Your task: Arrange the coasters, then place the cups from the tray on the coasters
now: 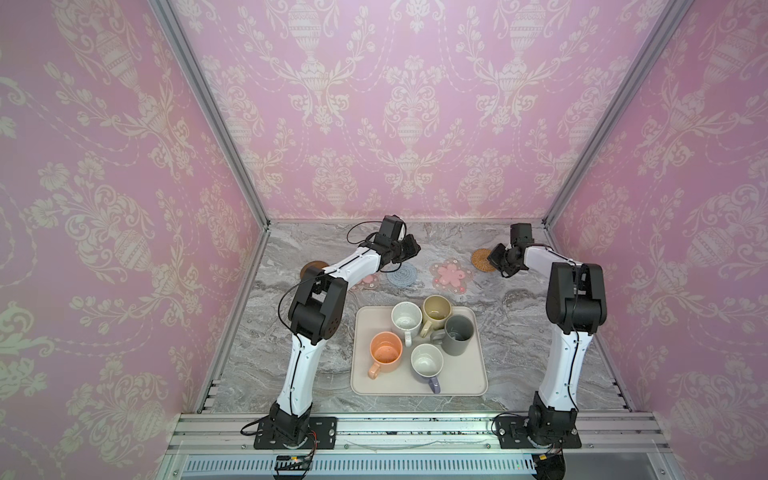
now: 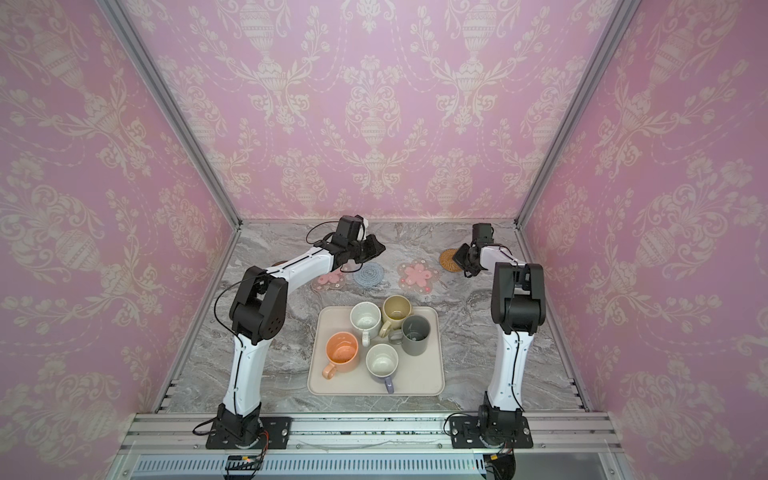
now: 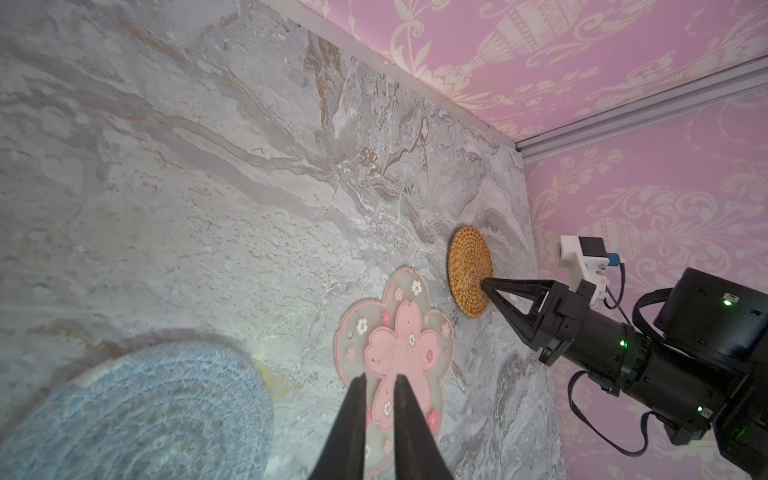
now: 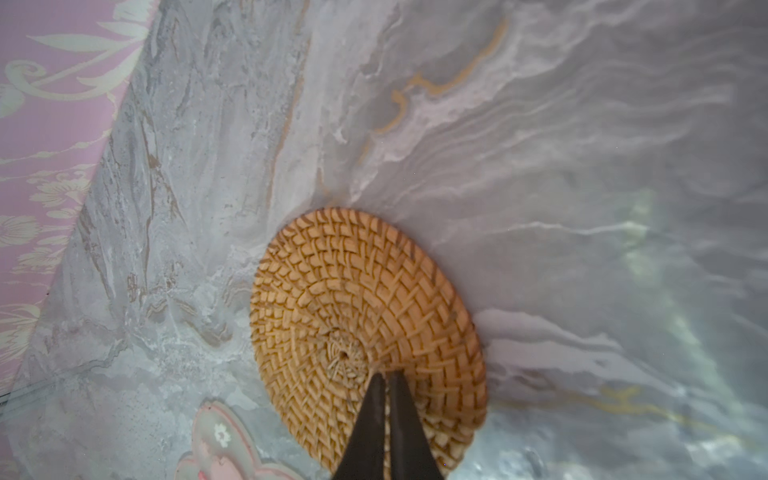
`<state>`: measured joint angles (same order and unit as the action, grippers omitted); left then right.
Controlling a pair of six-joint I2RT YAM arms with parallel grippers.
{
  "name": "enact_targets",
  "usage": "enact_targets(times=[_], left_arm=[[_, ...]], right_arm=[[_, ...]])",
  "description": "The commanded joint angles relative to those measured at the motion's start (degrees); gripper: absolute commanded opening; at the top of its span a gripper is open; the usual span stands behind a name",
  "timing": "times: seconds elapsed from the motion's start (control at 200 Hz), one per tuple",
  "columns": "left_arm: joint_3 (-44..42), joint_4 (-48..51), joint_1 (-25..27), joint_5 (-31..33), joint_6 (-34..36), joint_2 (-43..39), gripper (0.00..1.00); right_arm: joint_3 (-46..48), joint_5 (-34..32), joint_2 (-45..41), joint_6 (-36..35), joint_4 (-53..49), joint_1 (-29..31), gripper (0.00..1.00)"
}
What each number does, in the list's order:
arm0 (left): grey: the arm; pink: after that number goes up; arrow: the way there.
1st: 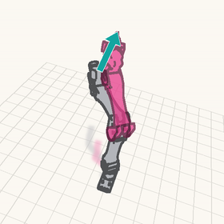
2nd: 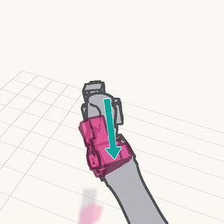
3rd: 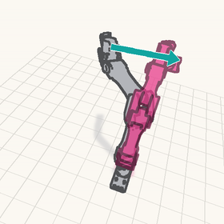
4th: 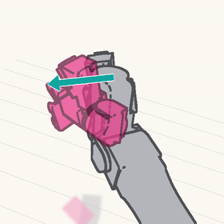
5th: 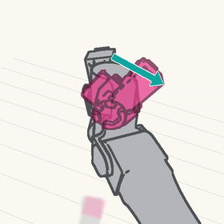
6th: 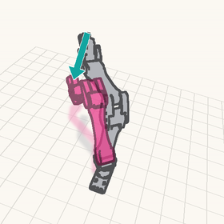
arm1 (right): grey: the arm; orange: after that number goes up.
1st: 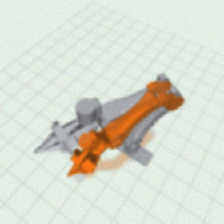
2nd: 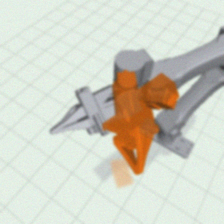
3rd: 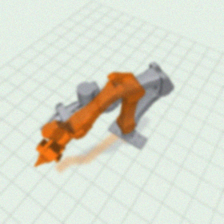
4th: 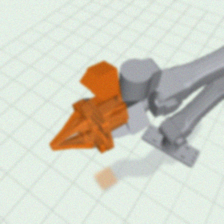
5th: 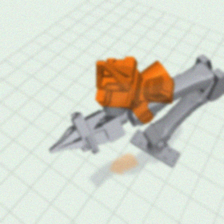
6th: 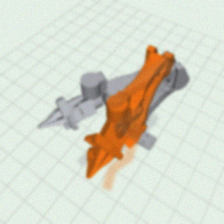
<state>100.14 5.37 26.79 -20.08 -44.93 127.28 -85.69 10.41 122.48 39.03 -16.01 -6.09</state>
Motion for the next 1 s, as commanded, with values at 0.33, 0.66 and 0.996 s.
enact_targets(times=[0.33, 0.66, 0.996], left_arm=[[2.46, 9.29, 2.61, 2.15, 4.14, -2.91, 0.18], [4.38, 12.90, 4.12, 1.88, 4.23, -0.97, 0.19], [9.20, 18.14, 5.03, 2.06, 5.29, 2.57, 0.23]], right_arm=[[16.09, -0.40, -12.56, -1.60, 2.04, -2.85, 0.08], [20.71, 1.18, -16.12, -1.96, 2.04, -3.59, 0.08], [27.78, 6.76, -21.20, 0.28, 8.29, -1.81, 0.12]])
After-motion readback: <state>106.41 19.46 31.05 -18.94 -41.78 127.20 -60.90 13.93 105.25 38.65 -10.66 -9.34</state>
